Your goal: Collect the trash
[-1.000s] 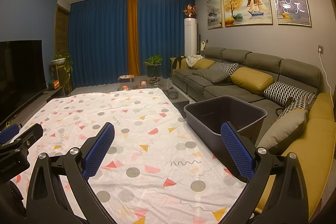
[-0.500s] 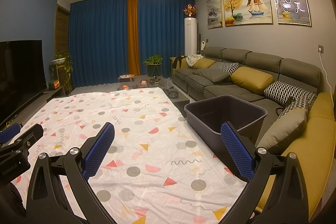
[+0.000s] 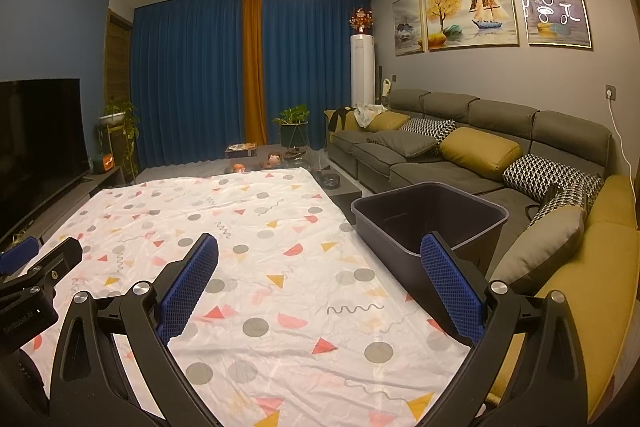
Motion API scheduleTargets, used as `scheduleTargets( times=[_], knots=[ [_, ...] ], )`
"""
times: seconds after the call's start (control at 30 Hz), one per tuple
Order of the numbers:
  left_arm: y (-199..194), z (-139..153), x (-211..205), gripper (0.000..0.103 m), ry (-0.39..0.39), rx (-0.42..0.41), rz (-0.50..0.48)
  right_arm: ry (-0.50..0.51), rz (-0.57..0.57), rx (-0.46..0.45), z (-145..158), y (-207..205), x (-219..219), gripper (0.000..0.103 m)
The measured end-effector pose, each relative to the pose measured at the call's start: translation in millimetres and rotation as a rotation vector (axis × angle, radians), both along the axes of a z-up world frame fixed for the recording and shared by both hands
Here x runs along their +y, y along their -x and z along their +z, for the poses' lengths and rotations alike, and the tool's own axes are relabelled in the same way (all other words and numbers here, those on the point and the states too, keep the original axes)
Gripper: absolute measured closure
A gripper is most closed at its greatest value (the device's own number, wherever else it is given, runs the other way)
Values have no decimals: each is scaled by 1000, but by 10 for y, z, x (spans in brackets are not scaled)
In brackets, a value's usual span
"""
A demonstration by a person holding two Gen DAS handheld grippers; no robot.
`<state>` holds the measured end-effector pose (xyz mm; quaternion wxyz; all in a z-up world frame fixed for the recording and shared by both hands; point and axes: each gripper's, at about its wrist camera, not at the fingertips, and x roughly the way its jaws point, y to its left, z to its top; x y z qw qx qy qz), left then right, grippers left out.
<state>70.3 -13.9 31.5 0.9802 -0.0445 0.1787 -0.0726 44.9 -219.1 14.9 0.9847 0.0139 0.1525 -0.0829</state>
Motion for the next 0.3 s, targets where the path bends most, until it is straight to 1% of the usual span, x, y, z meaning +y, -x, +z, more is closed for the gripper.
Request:
scheduleTargets(
  times=[0.13,0.3],
  knots=[
    [5,2,-1,7,-11,-6,14,-1,-1,-1,1,7,-6,6],
    [-18,-10,36,6,7,12,17,-8,-3,-4,10,15,-18,6]
  ],
)
